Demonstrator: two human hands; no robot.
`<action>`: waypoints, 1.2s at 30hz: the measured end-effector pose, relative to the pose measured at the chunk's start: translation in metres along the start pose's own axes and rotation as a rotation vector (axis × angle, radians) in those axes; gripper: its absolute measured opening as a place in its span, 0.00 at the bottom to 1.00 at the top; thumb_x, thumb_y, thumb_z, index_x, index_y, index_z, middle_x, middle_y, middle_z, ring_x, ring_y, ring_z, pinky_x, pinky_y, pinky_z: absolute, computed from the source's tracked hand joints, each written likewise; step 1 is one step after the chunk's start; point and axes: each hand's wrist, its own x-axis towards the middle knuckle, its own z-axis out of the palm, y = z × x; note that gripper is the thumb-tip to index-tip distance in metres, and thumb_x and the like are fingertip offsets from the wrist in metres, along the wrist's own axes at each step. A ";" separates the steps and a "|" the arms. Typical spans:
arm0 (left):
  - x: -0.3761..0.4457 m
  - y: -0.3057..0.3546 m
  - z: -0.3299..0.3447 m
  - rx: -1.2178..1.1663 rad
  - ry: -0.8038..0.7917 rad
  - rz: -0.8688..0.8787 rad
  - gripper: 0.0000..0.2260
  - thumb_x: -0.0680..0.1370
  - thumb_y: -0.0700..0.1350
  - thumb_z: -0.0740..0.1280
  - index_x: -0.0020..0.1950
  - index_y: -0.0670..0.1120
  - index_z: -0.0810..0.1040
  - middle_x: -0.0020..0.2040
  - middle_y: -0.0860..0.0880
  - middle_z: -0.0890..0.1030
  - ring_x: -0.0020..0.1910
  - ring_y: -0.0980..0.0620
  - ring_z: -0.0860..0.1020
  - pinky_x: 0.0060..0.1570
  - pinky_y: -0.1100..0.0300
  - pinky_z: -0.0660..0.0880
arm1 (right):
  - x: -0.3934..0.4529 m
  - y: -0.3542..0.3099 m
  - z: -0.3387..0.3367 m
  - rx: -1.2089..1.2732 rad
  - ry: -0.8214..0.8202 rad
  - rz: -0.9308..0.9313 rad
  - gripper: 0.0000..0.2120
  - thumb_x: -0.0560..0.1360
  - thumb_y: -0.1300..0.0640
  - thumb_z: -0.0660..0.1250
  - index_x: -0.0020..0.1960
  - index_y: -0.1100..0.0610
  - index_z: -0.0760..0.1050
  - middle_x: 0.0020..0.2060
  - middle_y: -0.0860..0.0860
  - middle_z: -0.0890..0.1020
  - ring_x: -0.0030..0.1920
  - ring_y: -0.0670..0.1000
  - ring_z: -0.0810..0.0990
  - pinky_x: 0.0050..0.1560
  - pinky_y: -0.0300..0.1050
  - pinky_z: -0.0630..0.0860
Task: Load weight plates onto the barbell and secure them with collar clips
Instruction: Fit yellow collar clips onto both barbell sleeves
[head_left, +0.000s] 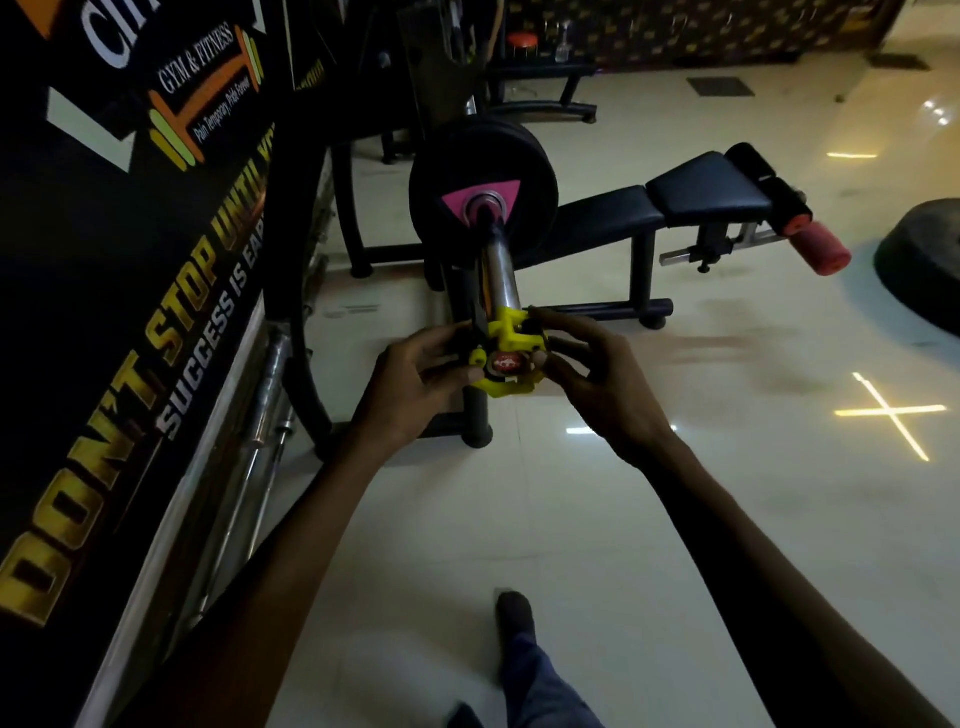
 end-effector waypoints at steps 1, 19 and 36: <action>0.005 -0.001 0.000 0.004 0.009 0.000 0.23 0.74 0.39 0.78 0.69 0.47 0.81 0.59 0.58 0.85 0.62 0.62 0.82 0.61 0.65 0.79 | 0.007 0.000 -0.001 -0.047 0.005 -0.020 0.22 0.80 0.63 0.71 0.73 0.57 0.75 0.68 0.54 0.79 0.69 0.52 0.79 0.70 0.56 0.77; 0.160 -0.012 0.007 0.219 0.311 0.084 0.15 0.76 0.49 0.77 0.60 0.43 0.84 0.57 0.48 0.85 0.54 0.59 0.82 0.48 0.74 0.78 | 0.171 0.032 0.006 -0.338 0.085 -0.229 0.17 0.80 0.67 0.69 0.68 0.61 0.79 0.64 0.57 0.80 0.54 0.50 0.83 0.53 0.32 0.81; 0.225 -0.032 -0.002 0.254 0.314 0.080 0.15 0.77 0.41 0.76 0.64 0.43 0.84 0.57 0.53 0.84 0.51 0.71 0.79 0.54 0.74 0.78 | 0.244 0.053 0.014 -0.537 0.038 -0.327 0.24 0.82 0.58 0.67 0.77 0.53 0.71 0.68 0.59 0.72 0.66 0.58 0.73 0.58 0.52 0.80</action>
